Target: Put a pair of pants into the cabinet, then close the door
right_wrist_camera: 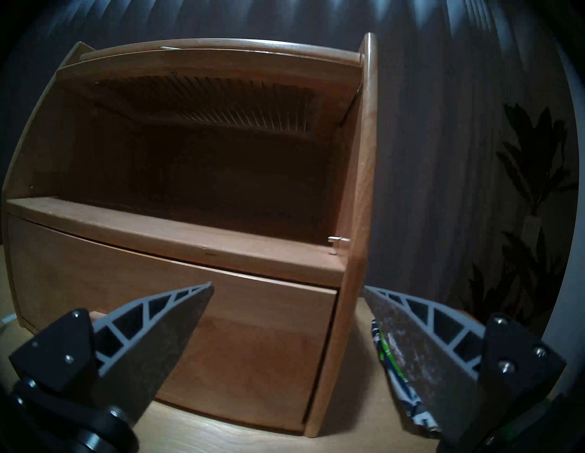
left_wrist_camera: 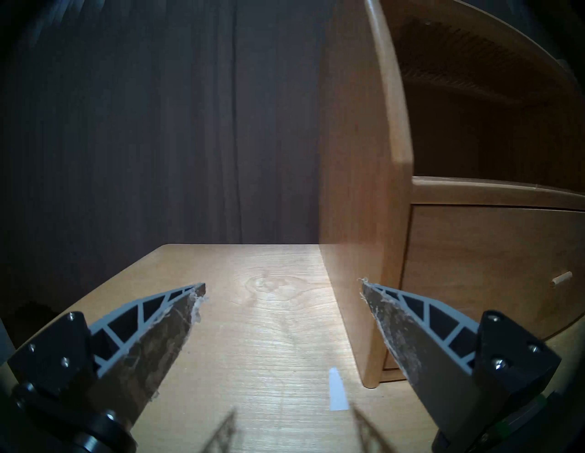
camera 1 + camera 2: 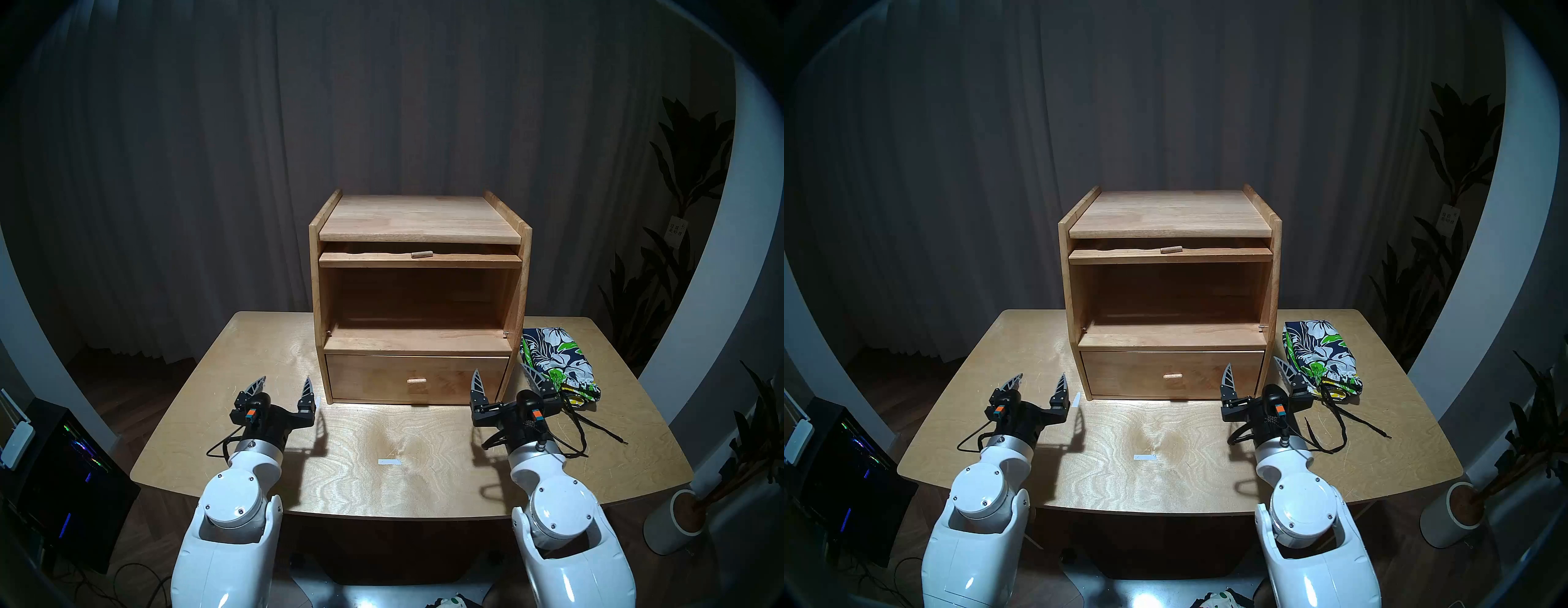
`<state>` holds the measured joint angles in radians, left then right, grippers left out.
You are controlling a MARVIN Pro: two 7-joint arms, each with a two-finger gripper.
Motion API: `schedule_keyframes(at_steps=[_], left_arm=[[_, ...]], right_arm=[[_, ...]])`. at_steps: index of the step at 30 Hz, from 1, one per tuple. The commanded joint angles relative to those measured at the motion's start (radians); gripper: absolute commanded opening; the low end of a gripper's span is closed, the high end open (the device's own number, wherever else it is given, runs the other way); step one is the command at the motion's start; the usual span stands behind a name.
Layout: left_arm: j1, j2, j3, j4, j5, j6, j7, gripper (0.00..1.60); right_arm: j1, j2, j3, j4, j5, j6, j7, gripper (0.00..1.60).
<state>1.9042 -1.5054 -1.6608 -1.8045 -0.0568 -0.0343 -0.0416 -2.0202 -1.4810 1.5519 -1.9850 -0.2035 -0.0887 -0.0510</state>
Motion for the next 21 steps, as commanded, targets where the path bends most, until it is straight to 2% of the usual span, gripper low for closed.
schedule_keyframes(at_steps=[1,11,17,21], left_arm=[[-0.018,0.025,-0.038,0.000,-0.015,-0.006,-0.010,1.60],[-0.024,0.034,-0.064,0.014,-0.040,-0.007,-0.026,1.60],[-0.028,0.039,-0.073,0.021,-0.056,-0.008,-0.039,1.60],[-0.032,0.043,-0.077,0.025,-0.069,-0.010,-0.051,1.60]], right_arm=[[-0.089,0.116,0.148,-0.115,-0.098,0.010,-0.019,1.60],[-0.142,0.232,0.311,-0.182,-0.215,0.047,-0.014,1.60],[-0.185,0.299,0.408,-0.145,-0.288,0.089,0.026,1.60],[-0.225,0.350,0.486,-0.105,-0.347,0.103,0.109,1.60]])
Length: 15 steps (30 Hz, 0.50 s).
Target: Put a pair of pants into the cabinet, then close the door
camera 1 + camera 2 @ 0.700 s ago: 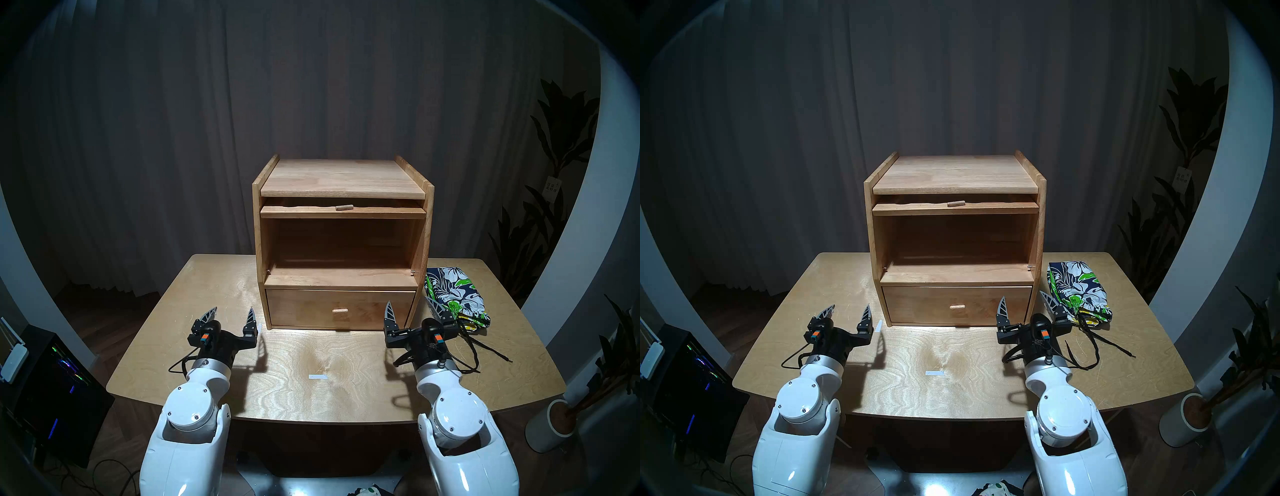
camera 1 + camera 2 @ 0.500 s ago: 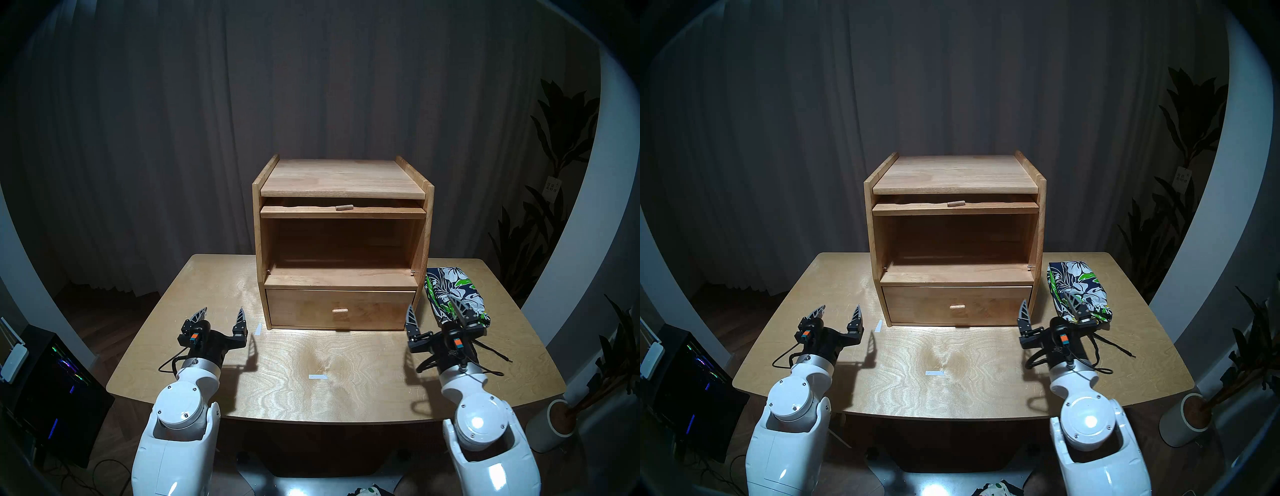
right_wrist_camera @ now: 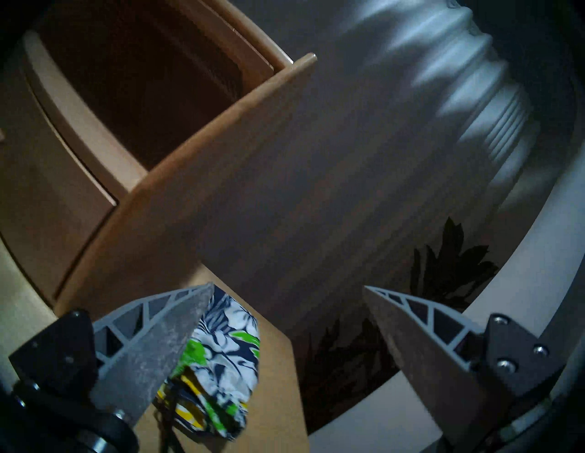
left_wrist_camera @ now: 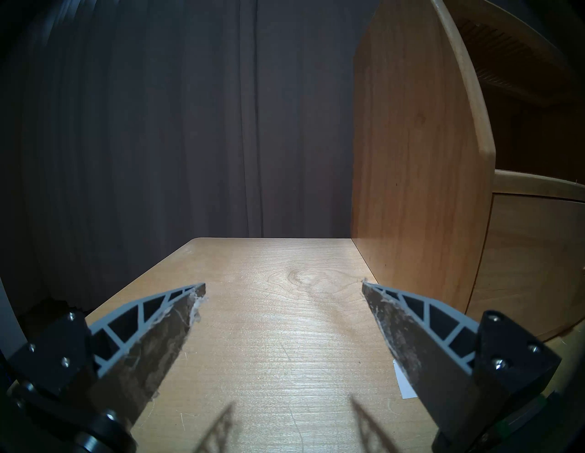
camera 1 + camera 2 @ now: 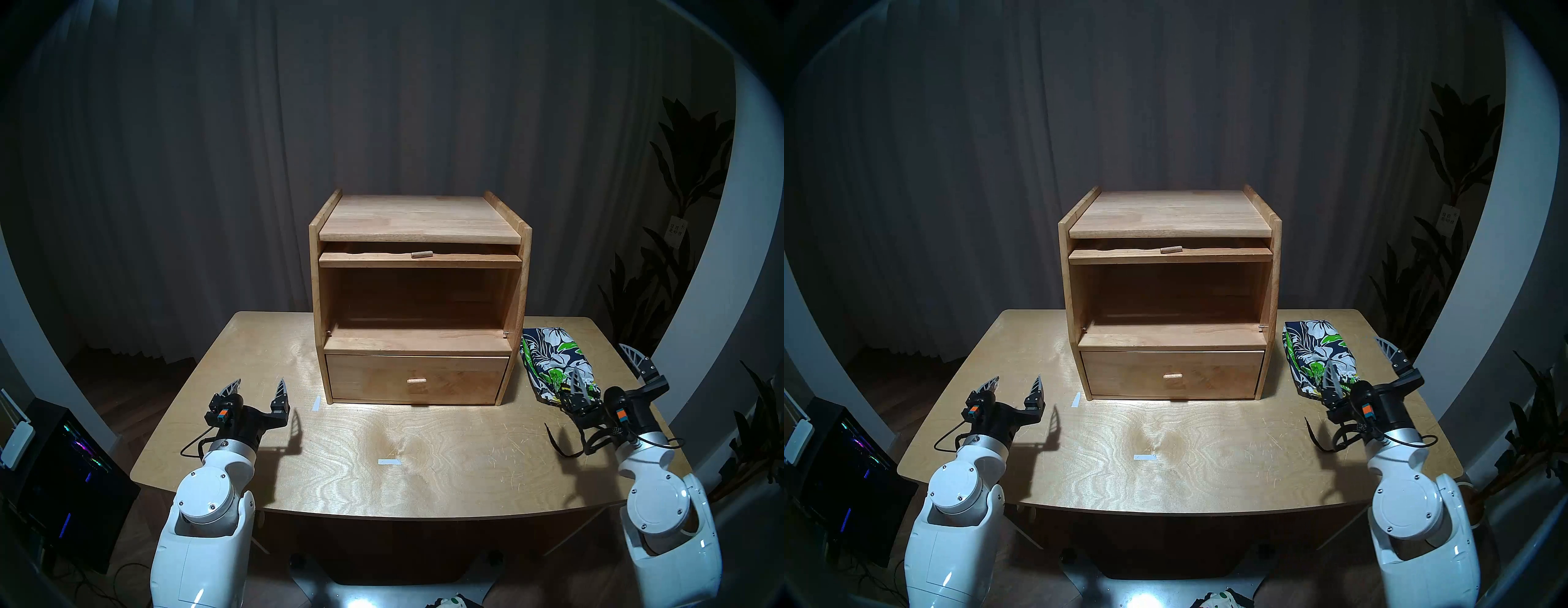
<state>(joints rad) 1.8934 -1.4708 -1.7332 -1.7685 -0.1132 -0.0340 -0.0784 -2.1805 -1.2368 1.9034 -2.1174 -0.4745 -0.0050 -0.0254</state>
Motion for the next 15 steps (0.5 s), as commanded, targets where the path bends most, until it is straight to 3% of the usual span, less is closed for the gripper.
schedule_keyframes(at_steps=[1,8,15], left_arm=[[-0.022,0.010,-0.005,-0.010,-0.015,-0.010,-0.017,1.60],[-0.028,0.018,-0.011,-0.003,-0.039,-0.014,-0.042,1.60],[-0.031,0.024,-0.015,0.003,-0.060,-0.017,-0.064,1.60]], right_arm=[[-0.070,0.115,0.150,0.039,-0.092,0.017,0.108,1.60],[-0.029,0.192,0.174,0.109,-0.222,-0.023,0.258,1.60],[0.086,0.270,0.112,0.167,-0.298,-0.070,0.386,1.60]])
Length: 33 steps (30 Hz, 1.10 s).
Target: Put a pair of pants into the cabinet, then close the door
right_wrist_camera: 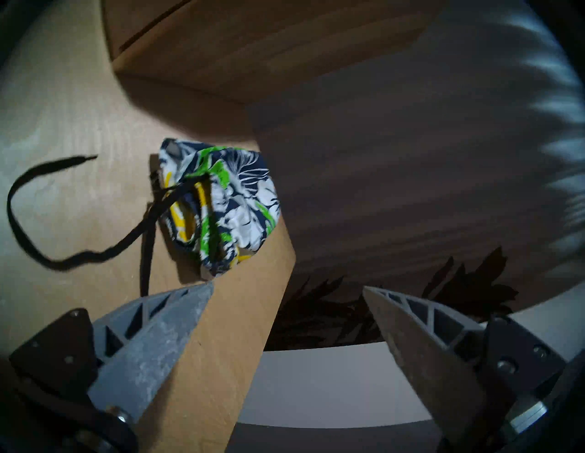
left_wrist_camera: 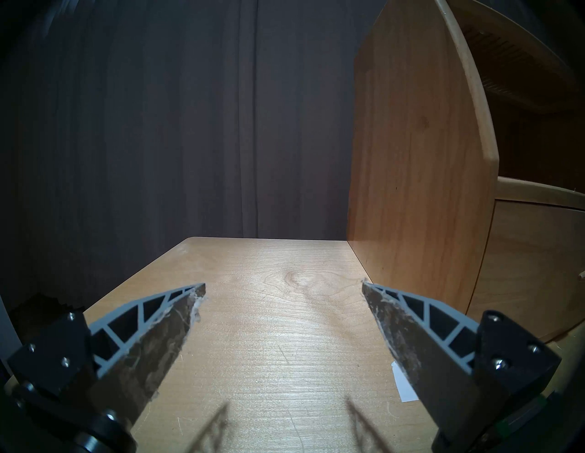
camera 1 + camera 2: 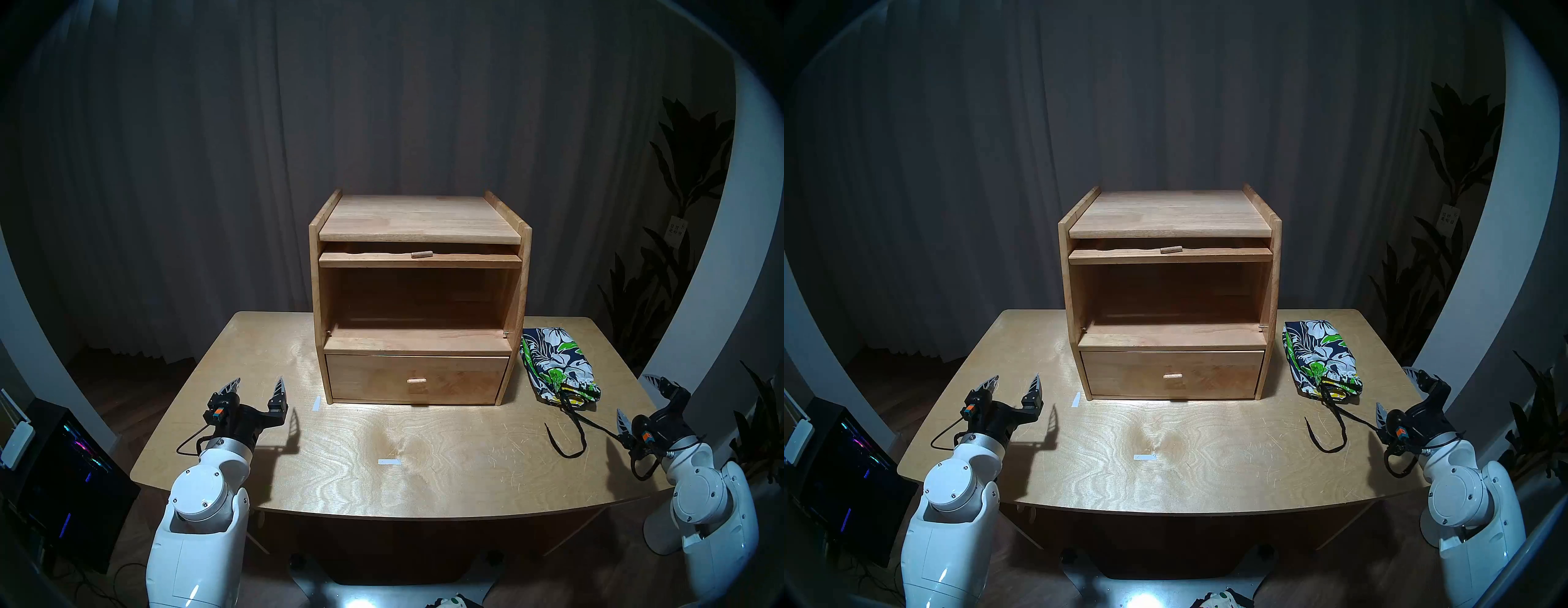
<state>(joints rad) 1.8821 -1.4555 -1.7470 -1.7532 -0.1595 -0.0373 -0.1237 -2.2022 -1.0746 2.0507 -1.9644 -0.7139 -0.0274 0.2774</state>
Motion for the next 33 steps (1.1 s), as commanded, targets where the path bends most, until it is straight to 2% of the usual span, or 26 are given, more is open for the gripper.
schedule_keyframes(at_steps=[1,5,10,15,20,26,33], left_arm=[[-0.020,0.009,-0.002,-0.011,-0.015,-0.014,-0.020,1.60],[-0.022,0.012,-0.004,-0.008,-0.024,-0.016,-0.031,1.60],[-0.024,0.017,-0.006,-0.004,-0.038,-0.020,-0.047,1.60],[-0.025,0.021,-0.008,0.000,-0.050,-0.025,-0.060,1.60],[-0.026,0.023,-0.010,0.003,-0.058,-0.027,-0.070,1.60],[-0.027,0.026,-0.011,0.007,-0.067,-0.030,-0.080,1.60],[-0.028,0.029,-0.013,0.010,-0.075,-0.033,-0.089,1.60]], right_arm=[[0.109,0.109,-0.045,0.014,-0.064,-0.052,0.091,1.60],[0.152,0.153,-0.114,0.061,-0.087,-0.068,0.130,1.60],[0.221,0.220,-0.202,0.163,-0.105,-0.087,0.167,1.60],[0.270,0.267,-0.260,0.244,-0.121,-0.100,0.168,1.60],[0.337,0.279,-0.313,0.320,-0.132,-0.109,0.156,1.60],[0.398,0.284,-0.364,0.362,-0.141,-0.114,0.118,1.60],[0.486,0.271,-0.420,0.444,-0.155,-0.115,0.091,1.60]])
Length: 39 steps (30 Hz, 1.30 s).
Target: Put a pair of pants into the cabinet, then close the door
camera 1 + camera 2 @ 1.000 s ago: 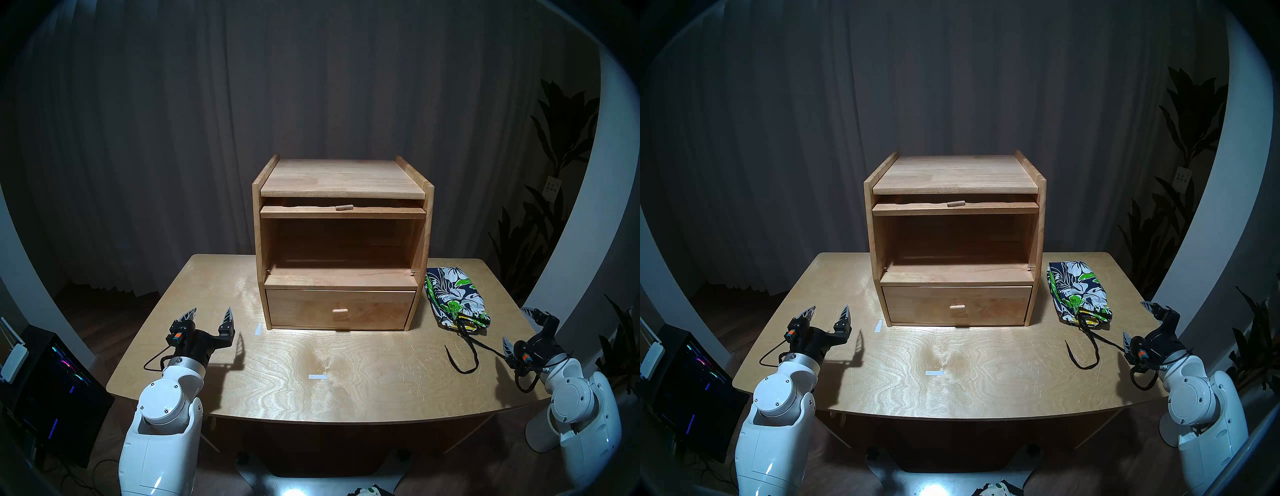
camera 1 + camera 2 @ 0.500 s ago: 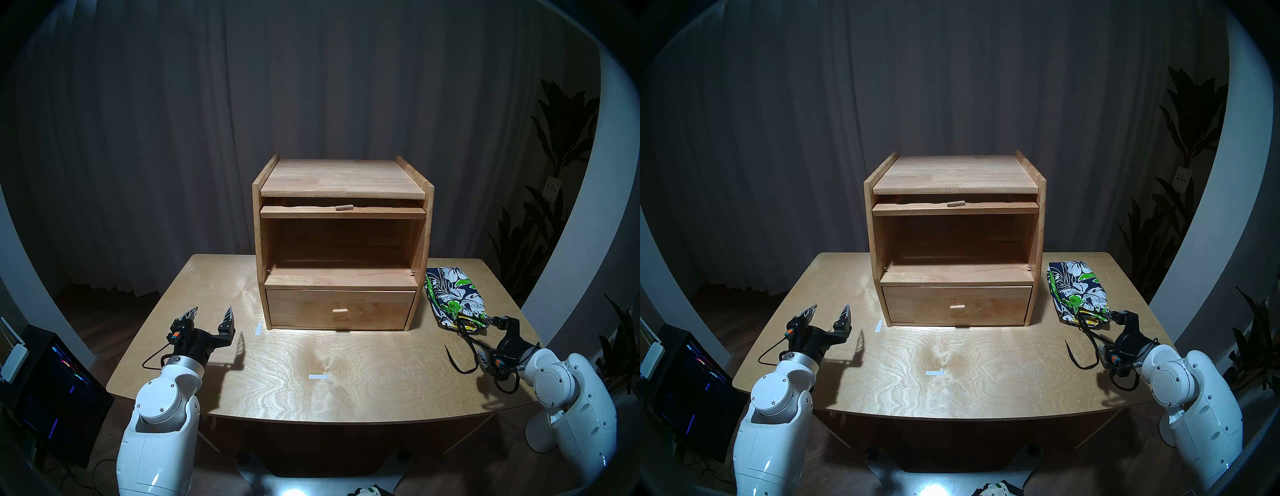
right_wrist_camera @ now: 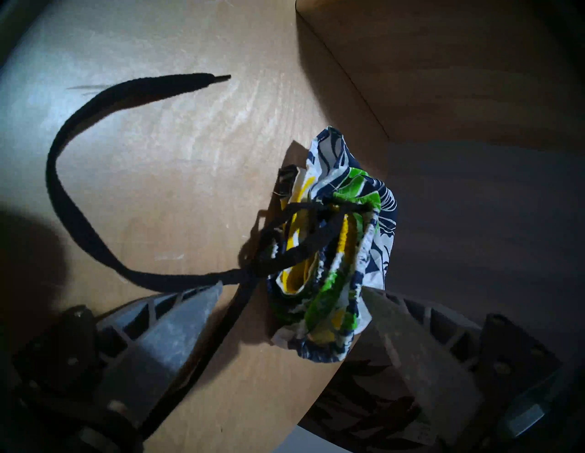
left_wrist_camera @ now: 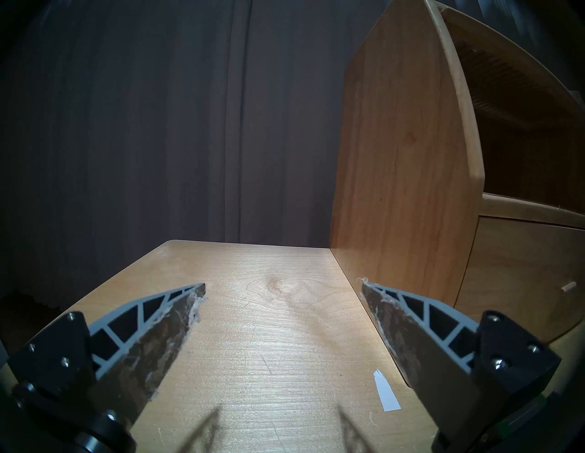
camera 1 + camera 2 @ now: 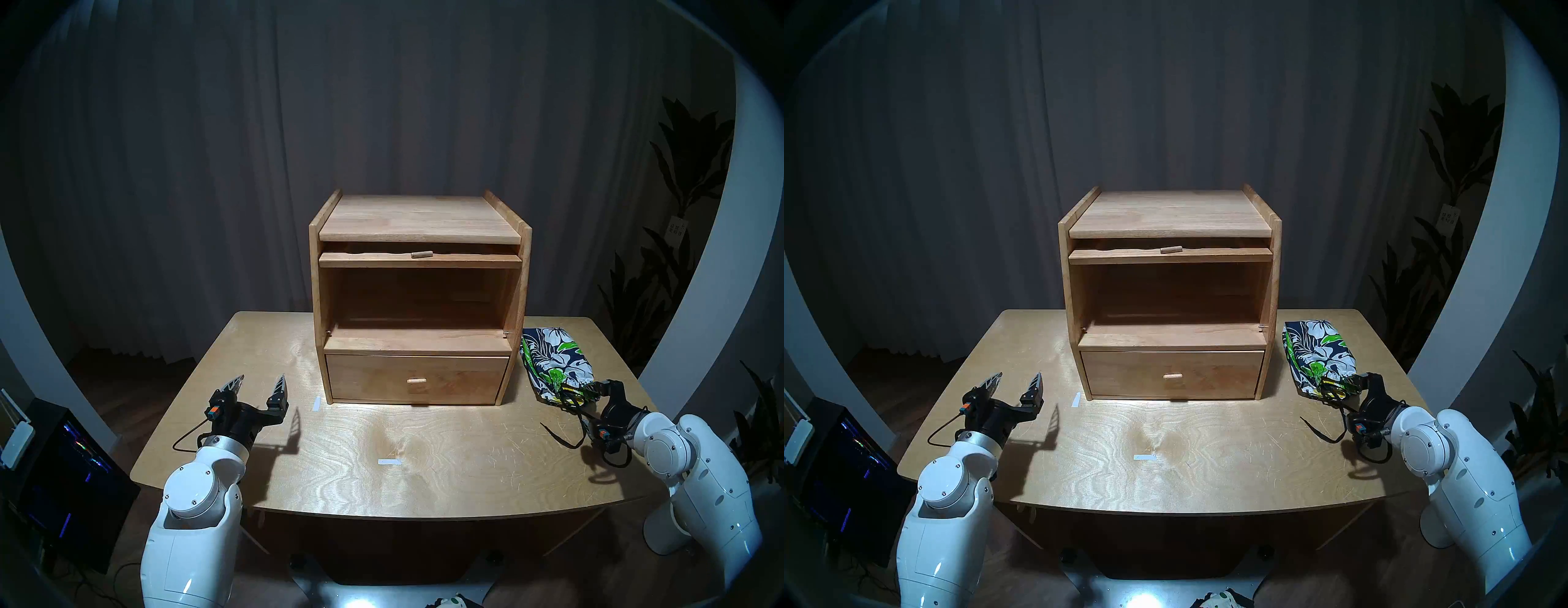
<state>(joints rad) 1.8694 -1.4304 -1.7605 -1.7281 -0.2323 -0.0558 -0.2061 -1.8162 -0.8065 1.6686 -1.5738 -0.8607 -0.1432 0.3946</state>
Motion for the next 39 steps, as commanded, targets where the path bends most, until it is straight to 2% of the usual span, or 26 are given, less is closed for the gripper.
schedule_keyframes(at_steps=[1,13,14,15,16,21,22,23,24,26,28,30,39], left_arm=[[-0.015,0.004,0.001,-0.015,-0.003,-0.015,-0.008,1.60],[-0.016,0.008,-0.001,-0.010,-0.014,-0.022,-0.021,1.60],[-0.017,0.009,-0.001,-0.010,-0.014,-0.023,-0.022,1.60],[-0.017,0.009,-0.001,-0.009,-0.015,-0.024,-0.023,1.60],[-0.017,0.009,-0.001,-0.009,-0.016,-0.027,-0.025,1.60],[-0.017,0.010,-0.001,-0.006,-0.017,-0.036,-0.029,1.60],[-0.018,0.010,-0.001,-0.005,-0.017,-0.039,-0.030,1.60],[-0.018,0.010,-0.001,-0.005,-0.017,-0.040,-0.030,1.60],[-0.018,0.010,-0.001,-0.004,-0.018,-0.042,-0.031,1.60],[-0.018,0.011,-0.001,-0.004,-0.019,-0.040,-0.031,1.60],[-0.018,0.011,-0.002,-0.003,-0.021,-0.037,-0.032,1.60],[-0.018,0.012,-0.002,-0.002,-0.022,-0.034,-0.033,1.60],[-0.017,0.014,-0.003,0.004,-0.029,-0.031,-0.038,1.60]], right_arm=[[0.114,-0.001,-0.048,0.065,-0.011,0.001,-0.029,1.60],[0.260,-0.075,-0.148,0.203,-0.042,0.016,-0.056,1.60],[0.263,-0.081,-0.150,0.210,-0.041,0.017,-0.060,0.64],[0.282,-0.088,-0.161,0.230,-0.044,0.015,-0.058,0.36],[0.307,-0.097,-0.175,0.253,-0.045,0.009,-0.050,0.00],[0.349,-0.121,-0.177,0.298,-0.028,-0.012,-0.052,0.00],[0.380,-0.128,-0.186,0.326,-0.018,-0.029,-0.053,0.00],[0.362,-0.134,-0.168,0.308,-0.007,-0.031,-0.068,0.00],[0.398,-0.145,-0.171,0.328,0.023,-0.046,-0.070,0.00],[0.366,-0.155,-0.124,0.242,0.072,-0.043,-0.089,0.00],[0.375,-0.153,-0.108,0.189,0.090,-0.053,-0.119,0.00],[0.423,-0.159,-0.100,0.192,0.107,-0.075,-0.145,0.00],[0.498,-0.160,0.006,0.083,0.191,-0.130,-0.263,0.00]])
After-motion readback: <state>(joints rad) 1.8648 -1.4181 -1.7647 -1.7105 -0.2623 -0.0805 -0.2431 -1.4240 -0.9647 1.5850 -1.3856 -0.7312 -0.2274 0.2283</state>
